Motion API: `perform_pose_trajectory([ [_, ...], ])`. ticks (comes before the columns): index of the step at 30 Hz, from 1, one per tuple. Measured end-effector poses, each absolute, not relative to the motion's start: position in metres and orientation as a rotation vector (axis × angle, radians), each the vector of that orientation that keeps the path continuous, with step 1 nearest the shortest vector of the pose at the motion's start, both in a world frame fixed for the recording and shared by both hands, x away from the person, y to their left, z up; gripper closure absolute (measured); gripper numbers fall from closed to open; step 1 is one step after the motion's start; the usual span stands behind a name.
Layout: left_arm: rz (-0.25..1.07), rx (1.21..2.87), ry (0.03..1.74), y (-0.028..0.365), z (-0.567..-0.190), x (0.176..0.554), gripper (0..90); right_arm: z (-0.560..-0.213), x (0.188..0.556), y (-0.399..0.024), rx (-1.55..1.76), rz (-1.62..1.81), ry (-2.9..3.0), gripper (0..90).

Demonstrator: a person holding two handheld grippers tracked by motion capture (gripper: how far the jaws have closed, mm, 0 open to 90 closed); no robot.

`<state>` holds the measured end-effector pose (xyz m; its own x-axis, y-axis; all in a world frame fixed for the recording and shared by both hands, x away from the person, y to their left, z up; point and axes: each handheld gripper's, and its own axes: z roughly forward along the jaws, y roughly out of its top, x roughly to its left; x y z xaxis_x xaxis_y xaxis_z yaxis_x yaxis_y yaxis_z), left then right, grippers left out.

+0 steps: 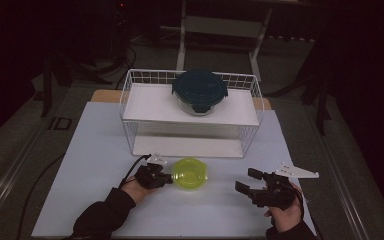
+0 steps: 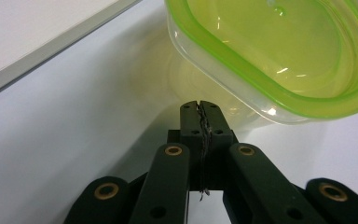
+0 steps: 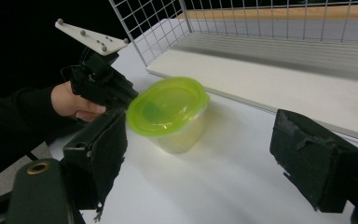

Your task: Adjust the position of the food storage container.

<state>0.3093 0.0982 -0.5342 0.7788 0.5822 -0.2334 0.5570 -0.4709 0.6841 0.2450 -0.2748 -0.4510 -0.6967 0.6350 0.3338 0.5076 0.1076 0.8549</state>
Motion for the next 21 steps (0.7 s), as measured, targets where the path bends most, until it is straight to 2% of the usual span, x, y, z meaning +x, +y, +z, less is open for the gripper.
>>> perform_pose_trajectory([
  [21,0.026,2.188,0.800,0.072,-0.537,0.315,88.4,-0.451,0.244,-0.276,1.166,1.649,2.243,18.5],
])
